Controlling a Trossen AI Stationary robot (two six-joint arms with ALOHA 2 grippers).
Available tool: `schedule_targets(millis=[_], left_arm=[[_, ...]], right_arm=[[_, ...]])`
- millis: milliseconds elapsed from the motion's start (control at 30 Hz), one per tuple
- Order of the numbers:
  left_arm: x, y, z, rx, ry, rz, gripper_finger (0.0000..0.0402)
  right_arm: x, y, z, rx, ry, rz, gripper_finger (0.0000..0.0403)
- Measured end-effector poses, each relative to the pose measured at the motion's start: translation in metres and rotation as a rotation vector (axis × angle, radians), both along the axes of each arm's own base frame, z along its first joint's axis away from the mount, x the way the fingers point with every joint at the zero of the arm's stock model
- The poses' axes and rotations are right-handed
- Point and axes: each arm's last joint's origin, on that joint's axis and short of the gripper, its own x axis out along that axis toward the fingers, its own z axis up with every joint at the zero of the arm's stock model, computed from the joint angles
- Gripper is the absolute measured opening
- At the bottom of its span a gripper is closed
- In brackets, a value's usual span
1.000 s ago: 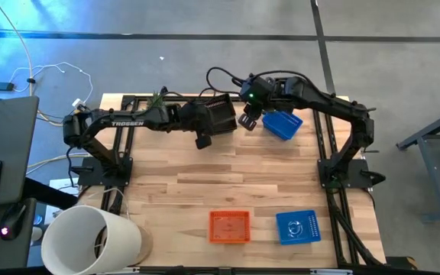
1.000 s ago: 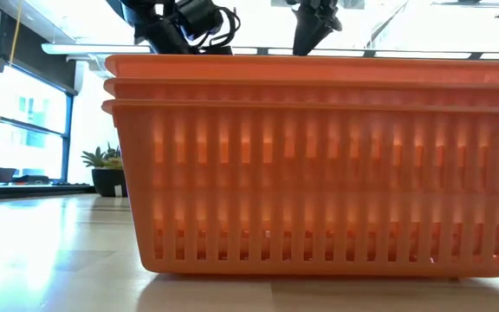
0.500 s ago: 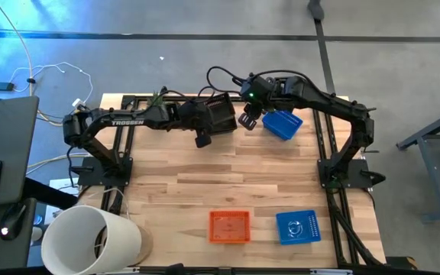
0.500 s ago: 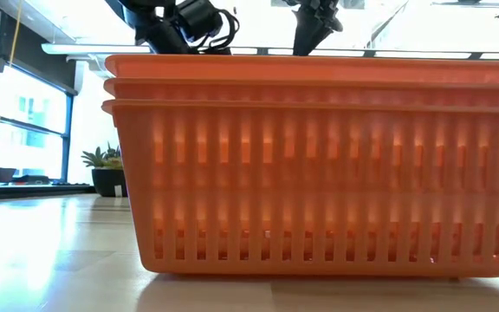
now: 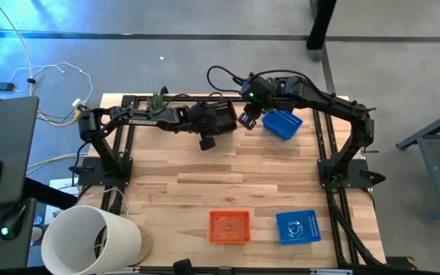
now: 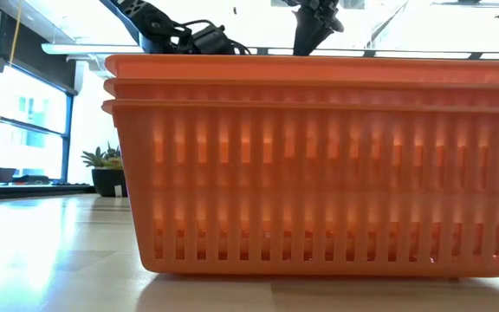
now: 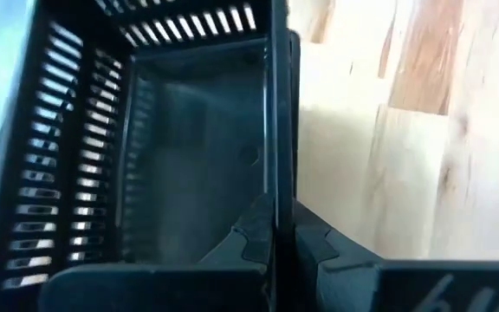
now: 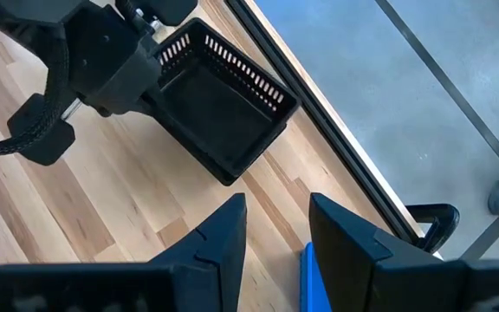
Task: Stack baskets by color
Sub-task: Stack the bottom black basket on top of the top black basket
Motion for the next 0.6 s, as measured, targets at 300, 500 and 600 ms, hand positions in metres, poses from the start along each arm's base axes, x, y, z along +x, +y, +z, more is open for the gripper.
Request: schedule_targets(millis=[300,500,600], left_arm=[[-0.0016,-0.0006,-0.0018,-0.007,0.025,0.004,0.0],[-0.0012,-0.0015,-0.0019,-0.021,0.018,-0.007,0.0],[-0.0012,-0.0015,-0.0019,-0.024,0.016,-0.002,0.0005]], right_arm=[[-0.0003,0.0001,-0.0002,0.001,0.003,0.0,0.0114],[-0.0007,0.0003,-0.0006,0.014,-0.002,-0.018,0.0114],[-0.0023,0.001,-0.0017,0.037,0.007,-0.033,0.0114]])
